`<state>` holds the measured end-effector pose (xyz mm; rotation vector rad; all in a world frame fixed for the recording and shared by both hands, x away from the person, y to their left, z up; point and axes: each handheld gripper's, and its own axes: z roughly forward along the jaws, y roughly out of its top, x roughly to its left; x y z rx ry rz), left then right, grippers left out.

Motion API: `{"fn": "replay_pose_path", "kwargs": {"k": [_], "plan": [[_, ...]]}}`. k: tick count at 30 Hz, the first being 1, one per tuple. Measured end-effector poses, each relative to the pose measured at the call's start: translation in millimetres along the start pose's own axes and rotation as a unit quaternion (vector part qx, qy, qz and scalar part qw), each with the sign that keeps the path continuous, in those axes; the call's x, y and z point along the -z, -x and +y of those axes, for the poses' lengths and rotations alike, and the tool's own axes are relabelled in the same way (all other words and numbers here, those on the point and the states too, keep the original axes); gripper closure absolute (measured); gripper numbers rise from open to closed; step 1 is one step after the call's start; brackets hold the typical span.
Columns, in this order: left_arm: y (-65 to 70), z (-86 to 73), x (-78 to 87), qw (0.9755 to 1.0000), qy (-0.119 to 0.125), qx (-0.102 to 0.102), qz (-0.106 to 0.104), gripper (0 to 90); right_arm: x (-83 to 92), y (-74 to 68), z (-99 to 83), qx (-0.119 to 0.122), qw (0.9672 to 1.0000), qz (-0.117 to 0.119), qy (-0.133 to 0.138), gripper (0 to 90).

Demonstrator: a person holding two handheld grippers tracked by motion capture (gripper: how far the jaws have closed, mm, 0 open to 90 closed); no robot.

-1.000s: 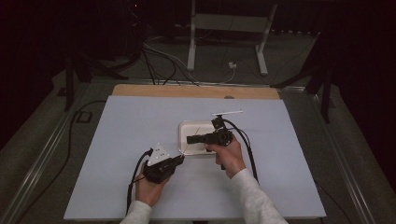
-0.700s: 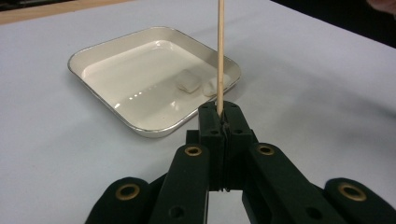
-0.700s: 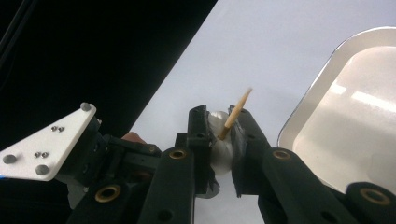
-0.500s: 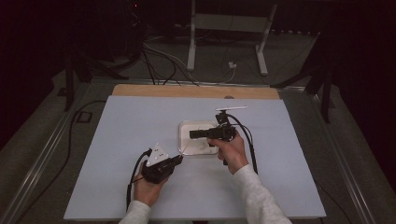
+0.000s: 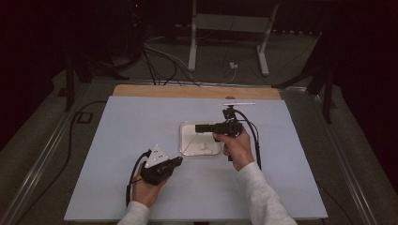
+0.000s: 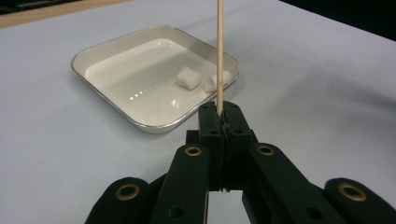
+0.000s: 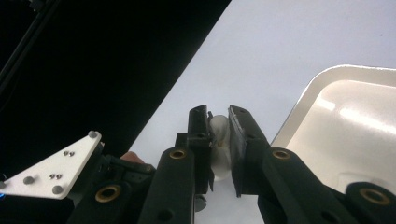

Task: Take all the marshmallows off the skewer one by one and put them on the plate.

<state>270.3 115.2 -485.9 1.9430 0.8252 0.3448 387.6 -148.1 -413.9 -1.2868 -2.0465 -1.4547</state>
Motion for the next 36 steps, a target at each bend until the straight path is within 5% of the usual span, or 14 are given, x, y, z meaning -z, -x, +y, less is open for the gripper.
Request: {"fn": "replay_pose_path", "kwargs": {"k": [7, 10, 14, 16, 22, 28, 36], "plan": [[-0.3, -0.4, 2.8, 0.9999, -0.008, -0.007, 0.005, 90.0, 6.2, 2.1, 4.1, -0.006, 0.9999, 0.002, 0.012, 80.9], [-7.9, -9.2, 7.4, 0.9998, -0.013, 0.012, 0.009, 90.0, 27.7, 6.5, 11.7, -0.016, 0.9976, -0.009, 0.067, 81.7], [-14.1, -4.5, 11.5, 0.9989, 0.015, 0.043, 0.006, 90.0, 50.4, 7.7, 15.8, 0.026, 0.9946, -0.078, 0.063, 81.1], [-11.8, -2.9, 9.3, 0.9989, 0.014, 0.044, 0.007, 90.0, 47.1, 8.9, 11.8, 0.05, 0.9911, -0.113, 0.049, 80.5], [-7.8, 0.2, 5.6, 0.9985, 0.013, 0.052, 0.008, 90.0, 25.2, 30.9, -7.4, 0.063, 0.985, -0.159, 0.023, 79.2], [-7.7, 5.2, 5.4, 0.9975, 0.02, 0.067, 0.007, 90.0, 7.5, 51.0, -24.0, 0.061, 0.9809, -0.185, 0.002, 78.4], [-13.7, 10.5, 8.7, 0.9948, 0.031, 0.097, 0.009, 90.0, -10.8, 59.9, -35.0, 0.06, 0.9777, -0.2, -0.019, 77.2]]}}
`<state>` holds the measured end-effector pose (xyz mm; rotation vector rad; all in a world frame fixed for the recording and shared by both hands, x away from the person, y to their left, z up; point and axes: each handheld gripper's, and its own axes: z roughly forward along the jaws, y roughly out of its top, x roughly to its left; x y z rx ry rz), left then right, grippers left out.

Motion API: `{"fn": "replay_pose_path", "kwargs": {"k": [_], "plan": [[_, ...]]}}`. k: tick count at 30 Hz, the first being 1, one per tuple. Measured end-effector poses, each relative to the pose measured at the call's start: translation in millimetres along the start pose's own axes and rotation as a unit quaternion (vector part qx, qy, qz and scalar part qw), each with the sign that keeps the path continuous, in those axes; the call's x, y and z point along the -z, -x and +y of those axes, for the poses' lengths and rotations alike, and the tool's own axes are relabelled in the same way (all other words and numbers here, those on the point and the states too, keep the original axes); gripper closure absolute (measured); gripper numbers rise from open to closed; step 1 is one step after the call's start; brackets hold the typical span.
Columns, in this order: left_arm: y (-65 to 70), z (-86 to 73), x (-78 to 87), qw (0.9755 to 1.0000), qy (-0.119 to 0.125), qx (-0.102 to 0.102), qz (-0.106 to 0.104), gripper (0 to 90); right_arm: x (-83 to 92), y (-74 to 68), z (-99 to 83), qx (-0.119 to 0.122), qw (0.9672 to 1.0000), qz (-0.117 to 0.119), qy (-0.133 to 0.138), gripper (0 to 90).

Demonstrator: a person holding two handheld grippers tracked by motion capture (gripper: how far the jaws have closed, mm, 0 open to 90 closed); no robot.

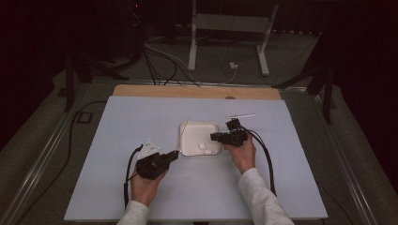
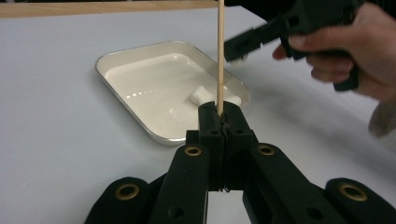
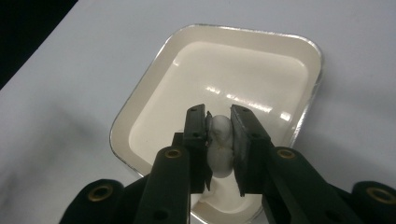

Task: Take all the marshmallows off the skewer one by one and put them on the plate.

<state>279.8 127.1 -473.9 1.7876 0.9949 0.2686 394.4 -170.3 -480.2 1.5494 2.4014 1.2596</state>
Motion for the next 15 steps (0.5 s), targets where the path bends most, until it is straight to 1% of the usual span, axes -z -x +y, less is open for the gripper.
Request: {"fn": "replay_pose_path", "kwargs": {"k": [5, 6, 7, 8, 10, 11, 13, 15], "plan": [[1.1, 5.3, -1.9, 1.0, 0.003, 0.003, -0.005, 90.0, -8.0, -2.8, -2.5, 0.003, 0.9999, -0.008, -0.013, 75.1], [1.4, 6.9, -2.7, 1.0, 0.004, 0.004, -0.006, 90.0, -9.5, -3.1, -2.9, 0.001, 0.9998, -0.01, -0.016, 72.9], [1.4, 8.4, -3.7, 1.0, 0.004, 0.006, -0.006, 90.0, -10.9, -2.9, -3.3, 0.0, 0.9997, -0.014, -0.017, 68.2], [1.3, 9.8, -4.9, 0.9999, 0.007, 0.008, -0.007, 90.0, -12.3, -2.8, -3.8, 0.0, 0.9997, -0.014, -0.019, 61.3], [0.5, 12.6, -7.1, 0.9999, 0.008, 0.013, -0.007, 90.0, -15.9, -3.7, -4.5, 0.001, 0.9994, -0.011, -0.032, 46.2], [0.1, 13.7, -8.6, 0.9998, 0.01, 0.014, -0.006, 90.0, -17.0, -4.5, -4.9, 0.006, 0.9992, -0.014, -0.038, 41.6], [-0.5, 15.7, -11.0, 0.9998, 0.01, 0.019, -0.005, 90.0, -16.3, -5.6, -5.8, 0.012, 0.9992, -0.019, -0.032, 33.2], [-0.5, 17.6, -13.3, 0.9997, 0.012, 0.023, -0.005, 90.0, -14.7, -6.7, -6.4, 0.022, 0.9991, -0.031, -0.02, 21.4]]}}
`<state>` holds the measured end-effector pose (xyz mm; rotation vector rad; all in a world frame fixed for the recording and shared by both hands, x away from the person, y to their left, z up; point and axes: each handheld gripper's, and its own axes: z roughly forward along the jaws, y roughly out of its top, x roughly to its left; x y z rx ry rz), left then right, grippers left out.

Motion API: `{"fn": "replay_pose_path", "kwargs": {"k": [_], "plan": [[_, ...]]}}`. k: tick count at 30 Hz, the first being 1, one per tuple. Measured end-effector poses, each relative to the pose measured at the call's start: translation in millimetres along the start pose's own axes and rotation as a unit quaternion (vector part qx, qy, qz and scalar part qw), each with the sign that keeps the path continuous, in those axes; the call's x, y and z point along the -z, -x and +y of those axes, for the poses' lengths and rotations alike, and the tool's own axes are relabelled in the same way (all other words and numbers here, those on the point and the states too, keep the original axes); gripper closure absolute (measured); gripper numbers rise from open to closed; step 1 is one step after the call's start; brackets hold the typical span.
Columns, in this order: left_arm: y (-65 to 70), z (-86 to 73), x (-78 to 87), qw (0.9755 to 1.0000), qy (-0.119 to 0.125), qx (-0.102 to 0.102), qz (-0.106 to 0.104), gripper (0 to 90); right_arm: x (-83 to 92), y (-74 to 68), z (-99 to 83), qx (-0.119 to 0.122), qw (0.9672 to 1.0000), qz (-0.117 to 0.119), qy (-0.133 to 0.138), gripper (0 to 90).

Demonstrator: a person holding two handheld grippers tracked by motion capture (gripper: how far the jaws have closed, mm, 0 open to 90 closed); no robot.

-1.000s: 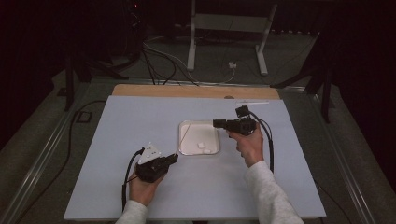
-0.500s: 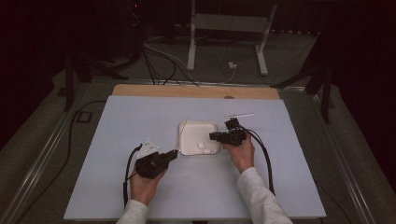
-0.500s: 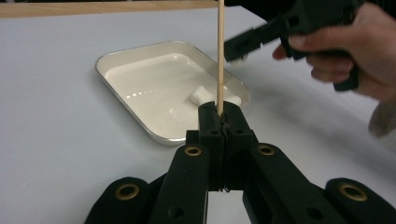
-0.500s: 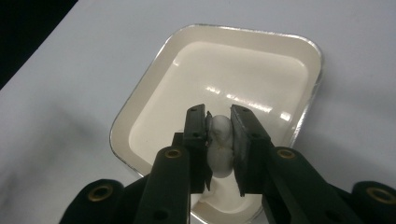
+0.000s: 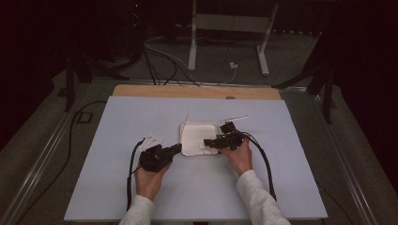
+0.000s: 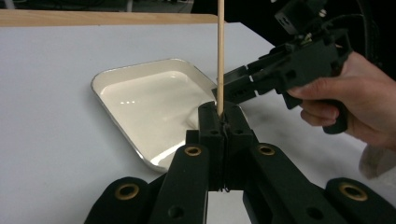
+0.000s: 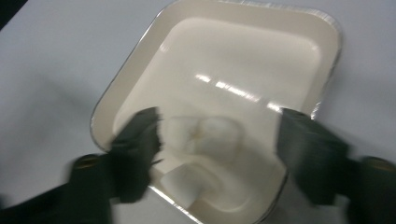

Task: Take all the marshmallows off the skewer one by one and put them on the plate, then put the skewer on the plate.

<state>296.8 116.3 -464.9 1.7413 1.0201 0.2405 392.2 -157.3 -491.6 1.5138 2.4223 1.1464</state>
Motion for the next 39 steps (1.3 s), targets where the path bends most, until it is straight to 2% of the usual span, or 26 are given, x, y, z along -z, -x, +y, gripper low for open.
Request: {"fn": "replay_pose_path", "kwargs": {"k": [4, 6, 13, 18, 20, 21, 22, 25, 26, 27, 31, 32, 34, 39], "plan": [[-0.2, 4.5, -5.4, 1.0, 0.001, 0.005, 0.001, 90.0, 7.0, -3.4, -0.7, 0.005, 0.9994, -0.012, 0.032, 5.9], [0.1, 5.7, -7.1, 1.0, 0.0, 0.005, 0.003, 90.0, 11.0, -4.3, 0.2, 0.007, 0.9991, -0.002, 0.042, 0.7], [-2.4, 12.3, -21.9, 0.9997, -0.001, 0.022, 0.011, 90.0, 31.3, -4.7, 2.1, 0.007, 0.9958, 0.025, 0.088, 0.0], [-5.1, 13.2, -33.3, 0.9993, -0.007, 0.033, 0.018, 90.0, 39.1, -4.7, 2.4, 0.009, 0.9946, 0.026, 0.101, 0.0], [-8.1, 12.4, -47.3, 0.9984, -0.02, 0.043, 0.03, 90.0, 42.4, -5.6, 1.6, 0.011, 0.994, 0.027, 0.106, 0.0], [-8.1, 12.4, -47.3, 0.9984, -0.02, 0.043, 0.03, 90.0, 44.3, -6.1, 1.1, 0.011, 0.9938, 0.027, 0.107, 0.0], [-10.1, 12.0, -55.2, 0.9979, -0.027, 0.047, 0.035, 90.0, 46.1, -6.3, 0.4, 0.012, 0.9937, 0.026, 0.109, 0.0], [-12.7, 11.5, -64.2, 0.9968, -0.038, 0.053, 0.046, 90.0, 51.1, -6.5, -2.7, 0.014, 0.9933, 0.026, 0.112, 0.0], [-12.7, 11.5, -64.2, 0.9968, -0.038, 0.053, 0.046, 90.0, 52.3, -6.2, -3.9, 0.015, 0.9932, 0.025, 0.113, 0.0], [-13.4, 10.9, -68.5, 0.9959, -0.046, 0.052, 0.057, 90.0, 53.4, -5.6, -5.0, 0.015, 0.9932, 0.025, 0.113, 0.0], [-15.1, 8.2, -74.4, 0.9944, -0.059, 0.057, 0.066, 89.7, 54.9, -4.8, -9.7, 0.015, 0.9932, 0.026, 0.113, 0.0], [-16.2, 5.7, -78.8, 0.9931, -0.071, 0.059, 0.073, 89.7, 55.5, -4.9, -11.0, 0.016, 0.9929, 0.027, 0.114, 0.0], [-16.3, 3.2, -83.2, 0.9919, -0.08, 0.058, 0.08, 89.6, 57.3, -5.0, -13.1, 0.015, 0.9927, 0.029, 0.116, 0.0], [-17.1, -1.7, -90.6, 0.9895, -0.095, 0.062, 0.09, 89.5, 62.6, -3.7, -15.1, 0.015, 0.9917, 0.029, 0.124, 0.0]]}}
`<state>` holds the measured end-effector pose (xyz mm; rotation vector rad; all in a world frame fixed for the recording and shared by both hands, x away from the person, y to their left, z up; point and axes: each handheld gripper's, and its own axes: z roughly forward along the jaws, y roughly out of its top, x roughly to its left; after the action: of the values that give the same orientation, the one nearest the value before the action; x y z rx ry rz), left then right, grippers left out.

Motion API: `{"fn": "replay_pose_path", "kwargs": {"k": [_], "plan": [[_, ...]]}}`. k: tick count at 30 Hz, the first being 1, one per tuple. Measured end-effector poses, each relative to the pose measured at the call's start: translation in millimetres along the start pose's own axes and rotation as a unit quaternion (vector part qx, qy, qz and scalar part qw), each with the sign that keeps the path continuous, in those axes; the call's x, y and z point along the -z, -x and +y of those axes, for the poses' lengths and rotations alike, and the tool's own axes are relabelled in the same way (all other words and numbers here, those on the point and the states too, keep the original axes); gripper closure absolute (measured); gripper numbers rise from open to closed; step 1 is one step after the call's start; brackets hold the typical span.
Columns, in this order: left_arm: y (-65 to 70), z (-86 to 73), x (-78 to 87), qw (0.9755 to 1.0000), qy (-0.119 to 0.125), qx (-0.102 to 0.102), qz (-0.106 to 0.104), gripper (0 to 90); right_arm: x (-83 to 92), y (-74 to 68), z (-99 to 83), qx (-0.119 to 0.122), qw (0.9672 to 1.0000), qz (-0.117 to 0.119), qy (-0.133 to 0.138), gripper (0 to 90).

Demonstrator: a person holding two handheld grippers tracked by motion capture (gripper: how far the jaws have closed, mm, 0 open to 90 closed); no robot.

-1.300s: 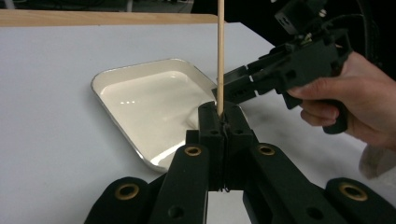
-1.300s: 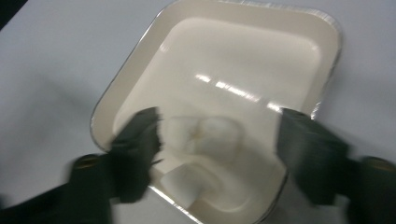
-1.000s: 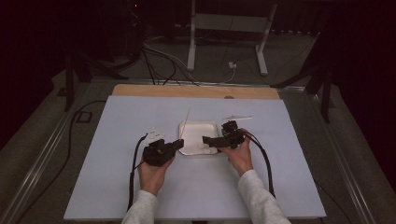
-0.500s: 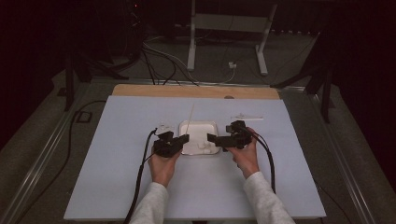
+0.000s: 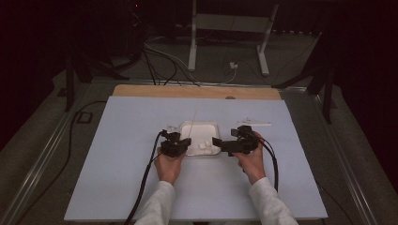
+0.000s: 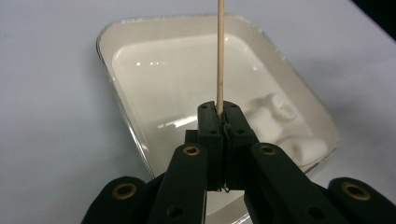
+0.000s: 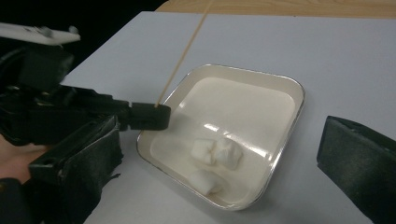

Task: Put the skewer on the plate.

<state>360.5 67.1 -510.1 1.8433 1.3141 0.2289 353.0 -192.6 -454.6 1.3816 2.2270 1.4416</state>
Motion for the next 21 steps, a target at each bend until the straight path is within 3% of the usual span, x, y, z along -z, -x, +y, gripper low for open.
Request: {"fn": "replay_pose_path", "kwargs": {"k": [7, 13, 14, 16, 21], "plan": [[-0.7, -7.4, -11.1, 0.9998, -0.021, 0.001, 0.007, 86.2, 3.2, -1.6, -3.4, 0.009, 1.0, -0.002, -0.001, 0.0], [-5.3, -8.3, -3.0, 0.9999, -0.003, 0.009, -0.008, 55.0, 10.3, -0.7, -4.9, 0.017, 0.9998, -0.007, 0.002, 0.0], [-7.6, -6.9, 5.2, 0.9996, 0.007, 0.012, -0.024, 49.9, 14.3, 0.8, -6.3, 0.016, 0.9998, -0.009, 0.007, 0.0], [-9.1, -4.8, 16.1, 0.9993, 0.021, 0.002, -0.03, 38.8, 18.1, 3.1, -9.1, 0.017, 0.9998, -0.012, 0.008, 0.0], [-17.1, -1.9, 55.3, 0.996, 0.075, -0.021, -0.044, 23.5, 31.0, 10.1, -17.8, 0.028, 0.9993, -0.018, 0.017, 0.0]]}}
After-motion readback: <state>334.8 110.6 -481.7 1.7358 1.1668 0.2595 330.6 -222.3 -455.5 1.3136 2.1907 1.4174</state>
